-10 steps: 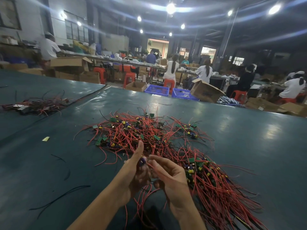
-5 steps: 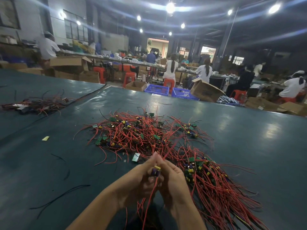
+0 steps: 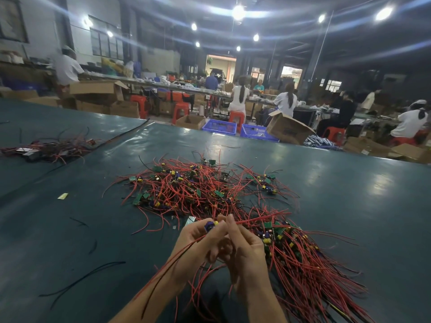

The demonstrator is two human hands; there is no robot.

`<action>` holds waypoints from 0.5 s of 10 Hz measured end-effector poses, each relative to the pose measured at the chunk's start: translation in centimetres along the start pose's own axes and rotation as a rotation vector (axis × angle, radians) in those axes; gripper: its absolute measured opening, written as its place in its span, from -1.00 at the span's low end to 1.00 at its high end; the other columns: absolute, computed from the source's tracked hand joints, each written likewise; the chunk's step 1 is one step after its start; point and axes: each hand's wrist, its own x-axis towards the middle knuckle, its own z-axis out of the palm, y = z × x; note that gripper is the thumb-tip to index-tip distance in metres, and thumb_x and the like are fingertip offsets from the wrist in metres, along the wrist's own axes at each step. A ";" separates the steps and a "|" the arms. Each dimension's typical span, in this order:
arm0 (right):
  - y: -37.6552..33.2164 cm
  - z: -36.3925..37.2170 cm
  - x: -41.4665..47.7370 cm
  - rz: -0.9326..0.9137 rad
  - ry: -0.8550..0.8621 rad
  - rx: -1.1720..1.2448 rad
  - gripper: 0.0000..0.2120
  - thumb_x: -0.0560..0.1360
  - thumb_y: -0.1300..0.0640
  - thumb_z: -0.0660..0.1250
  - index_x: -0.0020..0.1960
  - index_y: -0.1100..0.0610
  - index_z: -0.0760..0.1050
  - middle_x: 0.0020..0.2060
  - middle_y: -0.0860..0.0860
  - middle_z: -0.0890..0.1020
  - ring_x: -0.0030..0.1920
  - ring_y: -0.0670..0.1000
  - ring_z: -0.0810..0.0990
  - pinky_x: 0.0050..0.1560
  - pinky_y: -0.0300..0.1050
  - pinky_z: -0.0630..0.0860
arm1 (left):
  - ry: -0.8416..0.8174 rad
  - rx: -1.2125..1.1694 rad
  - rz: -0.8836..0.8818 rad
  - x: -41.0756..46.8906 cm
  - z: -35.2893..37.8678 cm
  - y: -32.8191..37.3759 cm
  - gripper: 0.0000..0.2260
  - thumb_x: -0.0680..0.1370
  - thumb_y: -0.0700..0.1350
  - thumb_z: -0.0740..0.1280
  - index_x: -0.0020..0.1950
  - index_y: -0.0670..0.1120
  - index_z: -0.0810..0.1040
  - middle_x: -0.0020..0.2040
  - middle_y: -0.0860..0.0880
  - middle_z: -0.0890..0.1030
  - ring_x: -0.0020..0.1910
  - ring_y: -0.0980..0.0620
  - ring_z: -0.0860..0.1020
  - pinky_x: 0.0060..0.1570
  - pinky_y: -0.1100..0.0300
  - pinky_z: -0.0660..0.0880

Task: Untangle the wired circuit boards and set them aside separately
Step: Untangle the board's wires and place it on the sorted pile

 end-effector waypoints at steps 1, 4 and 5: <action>0.1 0.4 -0.2 -0.037 0.005 -0.091 -0.78 0.34 -0.06 0.43 -0.24 0.08 0.73 -0.48 0.01 0.61 -0.51 -0.09 0.55 -0.49 -0.24 0.46 | 0.066 -0.034 0.172 2.3 -2.6 -3.5 -0.67 0.44 0.15 0.28 -0.28 -0.11 0.48 -0.34 -0.11 0.47 -0.39 -0.01 0.45 -0.27 0.14 0.43; 0.5 0.7 -0.2 0.038 -0.035 -0.045 -0.71 0.29 -0.03 0.45 -0.03 0.02 0.73 -0.10 0.15 0.73 -0.12 0.08 0.72 -0.11 -0.01 0.66 | 0.233 -0.072 0.175 3.6 -3.8 -5.0 -0.51 0.58 0.20 0.24 0.15 -0.22 0.59 -0.01 -0.17 0.66 -0.01 -0.15 0.62 0.12 -0.11 0.55; 0.6 0.7 -0.2 0.049 -0.060 -0.016 -0.72 0.33 -0.01 0.45 -0.02 0.09 0.72 -0.05 0.18 0.72 -0.05 0.12 0.72 -0.01 0.06 0.65 | 0.215 -0.075 0.268 3.2 -3.2 -4.9 -0.48 0.48 0.22 0.34 -0.02 -0.28 0.61 -0.11 -0.22 0.66 -0.12 -0.17 0.63 0.02 -0.01 0.57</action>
